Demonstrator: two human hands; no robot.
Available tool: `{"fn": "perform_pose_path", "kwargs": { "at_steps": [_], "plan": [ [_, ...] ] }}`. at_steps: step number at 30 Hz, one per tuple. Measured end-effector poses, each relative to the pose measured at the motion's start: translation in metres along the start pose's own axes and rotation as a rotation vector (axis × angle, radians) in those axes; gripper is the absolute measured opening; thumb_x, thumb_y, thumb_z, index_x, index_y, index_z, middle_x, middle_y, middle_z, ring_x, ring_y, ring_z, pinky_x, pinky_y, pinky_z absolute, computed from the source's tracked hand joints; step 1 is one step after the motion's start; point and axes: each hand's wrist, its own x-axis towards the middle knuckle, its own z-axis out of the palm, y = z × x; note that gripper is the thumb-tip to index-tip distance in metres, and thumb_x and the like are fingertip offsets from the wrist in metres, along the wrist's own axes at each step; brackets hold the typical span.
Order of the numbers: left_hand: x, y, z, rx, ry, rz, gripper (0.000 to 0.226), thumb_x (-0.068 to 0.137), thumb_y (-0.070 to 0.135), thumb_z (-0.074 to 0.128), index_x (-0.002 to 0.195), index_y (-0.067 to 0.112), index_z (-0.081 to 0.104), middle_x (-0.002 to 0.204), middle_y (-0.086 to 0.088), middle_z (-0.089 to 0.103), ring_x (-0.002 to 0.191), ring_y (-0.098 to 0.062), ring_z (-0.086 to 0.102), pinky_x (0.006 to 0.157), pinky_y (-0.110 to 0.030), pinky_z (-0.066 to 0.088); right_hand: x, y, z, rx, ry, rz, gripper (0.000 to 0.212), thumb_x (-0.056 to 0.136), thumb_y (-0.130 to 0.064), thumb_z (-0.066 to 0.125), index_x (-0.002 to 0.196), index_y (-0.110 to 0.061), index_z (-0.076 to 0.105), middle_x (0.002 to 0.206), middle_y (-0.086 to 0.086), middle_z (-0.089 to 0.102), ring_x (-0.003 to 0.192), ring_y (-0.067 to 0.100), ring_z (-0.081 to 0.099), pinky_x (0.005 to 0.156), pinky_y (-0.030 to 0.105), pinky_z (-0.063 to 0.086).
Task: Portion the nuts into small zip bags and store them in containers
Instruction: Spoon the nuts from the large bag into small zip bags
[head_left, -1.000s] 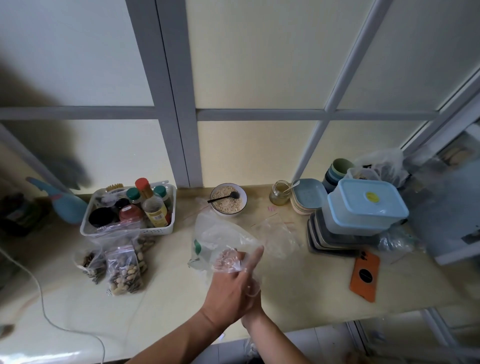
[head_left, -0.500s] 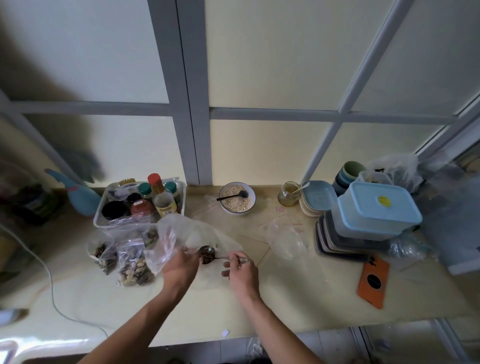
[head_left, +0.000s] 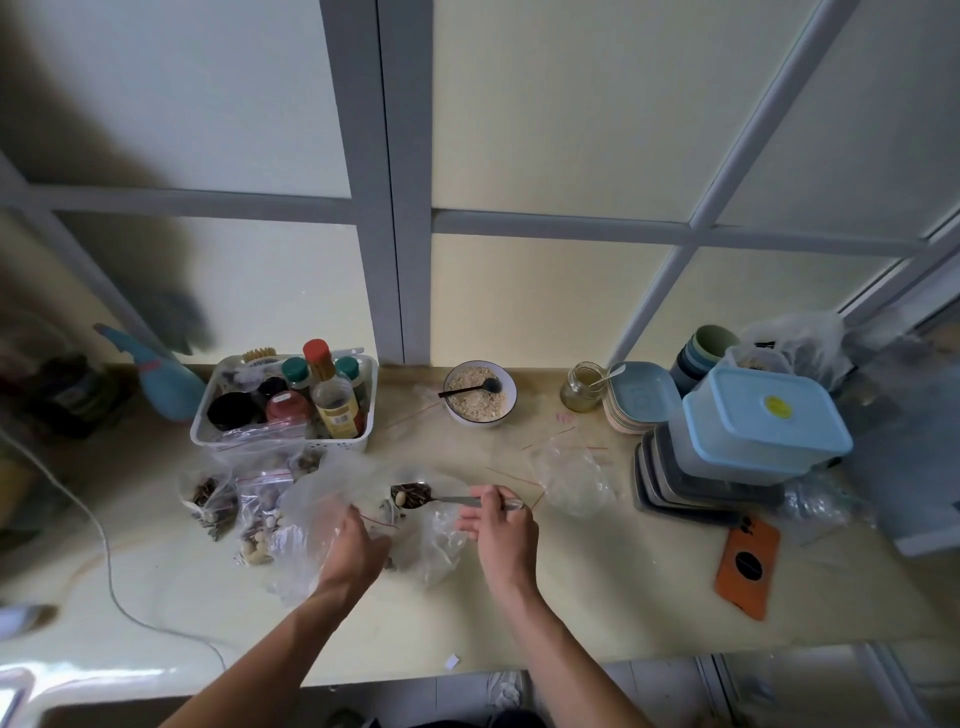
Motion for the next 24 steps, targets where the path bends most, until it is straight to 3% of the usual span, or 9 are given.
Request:
{"fn": "perform_pose_path", "kwargs": {
  "at_steps": [2,6,11,17,21,24],
  "plan": [
    [0.003,-0.003,0.002,0.027,0.012,0.040,0.039,0.084,0.000,0.064,0.116,-0.001,0.042,0.102,-0.016,0.051,0.087,-0.023,0.043,0.076,-0.031,0.038,-0.002,-0.008,-0.006,0.007,0.018,-0.024,0.029,0.103,-0.021,0.045,0.095,-0.013,0.072,0.074,0.004,0.077,0.066,0.017,0.075,0.071,0.034,0.060],
    [0.010,-0.002,0.008,-0.011,-0.013,0.078,0.053,0.083,-0.006,0.066,0.126,0.003,0.036,0.097,-0.004,0.045,0.073,-0.013,0.044,0.060,-0.019,0.041,-0.004,-0.019,-0.015,0.033,0.009,-0.054,0.030,0.103,-0.018,0.044,0.093,-0.014,0.072,0.073,0.006,0.077,0.067,0.022,0.075,0.061,0.027,0.054],
    [0.026,-0.010,0.017,0.056,0.035,0.150,0.084,0.073,0.011,0.078,0.142,0.003,0.030,0.128,-0.018,0.048,0.114,-0.035,0.050,0.088,-0.041,0.045,-0.011,-0.021,-0.021,0.000,-0.061,-0.080,0.029,0.104,-0.019,0.045,0.094,-0.015,0.071,0.074,0.008,0.076,0.068,0.024,0.075,0.059,0.023,0.051],
    [0.033,-0.011,0.020,0.022,0.036,0.231,0.084,0.072,0.015,0.082,0.141,0.007,0.034,0.130,-0.016,0.051,0.118,-0.034,0.051,0.095,-0.050,0.048,-0.026,-0.015,-0.021,-0.259,-0.301,-0.195,0.020,0.103,-0.027,0.053,0.106,-0.028,0.072,0.087,-0.002,0.077,0.074,0.010,0.074,0.078,0.035,0.060],
    [0.033,-0.014,0.015,-0.055,0.026,0.244,0.077,0.073,0.011,0.081,0.137,0.008,0.037,0.123,-0.010,0.052,0.115,-0.027,0.050,0.090,-0.038,0.045,-0.034,-0.019,-0.026,-0.490,-0.509,-0.330,0.029,0.101,-0.023,0.057,0.125,-0.031,0.069,0.099,-0.005,0.075,0.086,0.001,0.071,0.083,0.016,0.053],
    [0.034,-0.018,0.012,-0.096,0.021,0.289,0.071,0.076,0.011,0.081,0.133,0.011,0.039,0.117,-0.005,0.048,0.106,-0.021,0.053,0.086,-0.034,0.047,-0.033,-0.021,-0.027,-0.713,-0.609,-0.472,0.035,0.100,-0.021,0.055,0.131,-0.029,0.067,0.123,-0.005,0.069,0.105,0.007,0.065,0.092,0.014,0.045]
  ]
}}
